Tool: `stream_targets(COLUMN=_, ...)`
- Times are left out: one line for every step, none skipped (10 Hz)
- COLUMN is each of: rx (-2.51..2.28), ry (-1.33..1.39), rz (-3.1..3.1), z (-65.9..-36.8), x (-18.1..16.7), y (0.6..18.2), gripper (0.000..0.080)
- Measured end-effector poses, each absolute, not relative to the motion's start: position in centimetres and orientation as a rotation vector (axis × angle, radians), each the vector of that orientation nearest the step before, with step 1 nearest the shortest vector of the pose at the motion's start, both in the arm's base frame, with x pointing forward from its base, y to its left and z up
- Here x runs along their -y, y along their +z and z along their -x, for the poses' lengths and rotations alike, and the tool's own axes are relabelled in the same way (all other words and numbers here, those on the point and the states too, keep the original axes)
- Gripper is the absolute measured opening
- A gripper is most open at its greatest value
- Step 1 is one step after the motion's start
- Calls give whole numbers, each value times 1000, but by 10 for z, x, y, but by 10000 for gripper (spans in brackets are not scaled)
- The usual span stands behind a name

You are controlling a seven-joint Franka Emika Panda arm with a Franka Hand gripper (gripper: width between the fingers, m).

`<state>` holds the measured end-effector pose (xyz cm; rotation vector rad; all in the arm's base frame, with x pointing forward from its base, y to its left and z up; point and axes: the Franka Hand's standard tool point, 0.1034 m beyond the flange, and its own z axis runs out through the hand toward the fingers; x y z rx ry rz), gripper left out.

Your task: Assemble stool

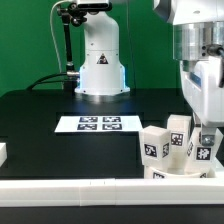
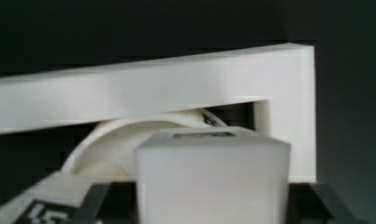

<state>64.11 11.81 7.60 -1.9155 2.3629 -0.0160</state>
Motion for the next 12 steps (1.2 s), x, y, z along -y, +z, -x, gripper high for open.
stream_targets(rx=-2385, ry=-12, rz=1885, z=-641, x=-118, y=76, gripper=341)
stream_targets(rx=-2450, ry=-4, rz=1783, z=-642, x=-120, y=77, gripper=341)
stream_targets(rx=-2463, ry=-14, rz=1742, z=-642, x=-122, y=77, gripper=341)
stream_targets(rx=-2466, ry=-28, rz=1721, z=-642, x=-124, y=77, gripper=341)
stream_targets(rx=-2484, ry=-33, rz=1654, z=-642, x=-125, y=76, gripper=341)
stream_targets(rx=-2486, ry=-47, rz=1620, z=-642, x=-127, y=76, gripper=341)
stream_targets(rx=-2497, ry=-47, rz=1569, z=-642, x=-129, y=76, gripper=341)
stream_targets(rx=-2503, ry=-39, rz=1548, z=-642, x=-129, y=76, gripper=341)
stream_targets(rx=-2480, ry=-41, rz=1585, z=-642, x=-129, y=76, gripper=341)
stream_targets(rx=-2474, ry=-40, rz=1596, z=-642, x=-129, y=77, gripper=447)
stream_targets(rx=-2472, ry=-25, rz=1605, z=-642, x=-128, y=82, gripper=594)
stream_targets(rx=-2454, ry=-26, rz=1609, z=-645, x=-127, y=91, gripper=594)
